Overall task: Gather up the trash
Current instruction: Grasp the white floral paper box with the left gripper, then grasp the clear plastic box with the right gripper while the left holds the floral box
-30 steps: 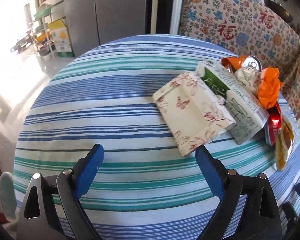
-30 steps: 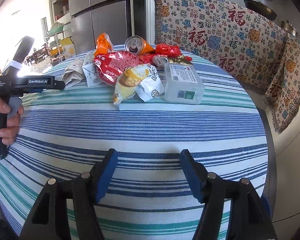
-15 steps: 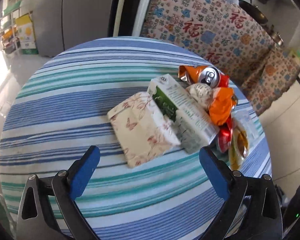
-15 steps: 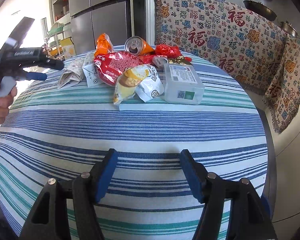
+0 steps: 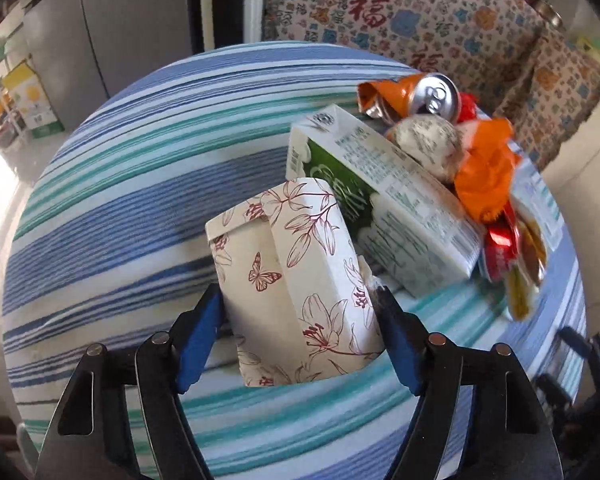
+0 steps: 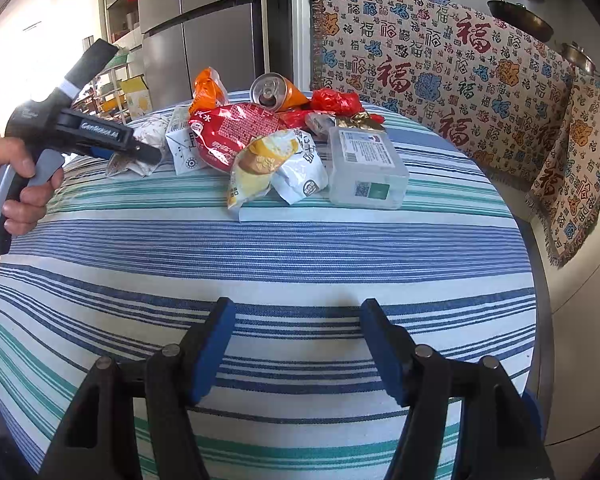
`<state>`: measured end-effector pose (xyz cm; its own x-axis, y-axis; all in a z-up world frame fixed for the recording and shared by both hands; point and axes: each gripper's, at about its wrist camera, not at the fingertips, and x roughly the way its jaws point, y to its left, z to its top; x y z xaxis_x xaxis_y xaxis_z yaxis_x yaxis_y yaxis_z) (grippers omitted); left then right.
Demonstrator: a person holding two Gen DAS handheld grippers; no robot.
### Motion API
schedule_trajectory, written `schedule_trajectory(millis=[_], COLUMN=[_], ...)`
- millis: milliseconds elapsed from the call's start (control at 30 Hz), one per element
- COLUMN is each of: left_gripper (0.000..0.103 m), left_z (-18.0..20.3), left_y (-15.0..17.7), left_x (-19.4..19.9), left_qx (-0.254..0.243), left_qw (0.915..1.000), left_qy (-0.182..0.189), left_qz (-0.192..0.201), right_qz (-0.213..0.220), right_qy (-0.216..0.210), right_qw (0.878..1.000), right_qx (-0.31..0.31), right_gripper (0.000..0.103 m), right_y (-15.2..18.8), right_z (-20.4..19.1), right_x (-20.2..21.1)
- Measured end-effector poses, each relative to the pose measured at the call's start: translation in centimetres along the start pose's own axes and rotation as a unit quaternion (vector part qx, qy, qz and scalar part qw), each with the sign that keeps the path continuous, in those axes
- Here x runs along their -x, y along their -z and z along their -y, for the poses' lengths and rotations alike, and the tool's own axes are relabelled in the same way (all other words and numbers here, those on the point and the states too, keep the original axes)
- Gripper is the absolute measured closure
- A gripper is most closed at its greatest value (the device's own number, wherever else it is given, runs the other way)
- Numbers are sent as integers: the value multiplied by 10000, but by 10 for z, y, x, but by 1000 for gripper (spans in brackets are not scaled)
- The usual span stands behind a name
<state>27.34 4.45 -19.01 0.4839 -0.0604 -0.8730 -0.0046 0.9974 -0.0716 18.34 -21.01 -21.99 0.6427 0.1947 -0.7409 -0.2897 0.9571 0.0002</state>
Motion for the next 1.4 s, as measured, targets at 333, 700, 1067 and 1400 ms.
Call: schedule_trajectory(millis=[333,700,1067,1400], left_gripper=[15,0,0,0], left_z=[46,42,44,44], left_y=[71,73,76,79], left_x=[31,21,20,21], left_qx=[-751,-592,-455,-464], left_qw=[9972,9967,9967,9967], left_qy=[20,-306,-400,-377], left_qz=[70,465,539,542], right_qz=[-167,-534,-644,-852], right_qy=[-74,310,401,344], right_qw=[9998,9972,9957,9936], right_qx=[-2,-424,-532,-664], right_gripper=[36,37,31,41], right_y=[-4,-30,-87,-84], right_z=[4,47,52,57], right_x=[-2,-23,-71,-74])
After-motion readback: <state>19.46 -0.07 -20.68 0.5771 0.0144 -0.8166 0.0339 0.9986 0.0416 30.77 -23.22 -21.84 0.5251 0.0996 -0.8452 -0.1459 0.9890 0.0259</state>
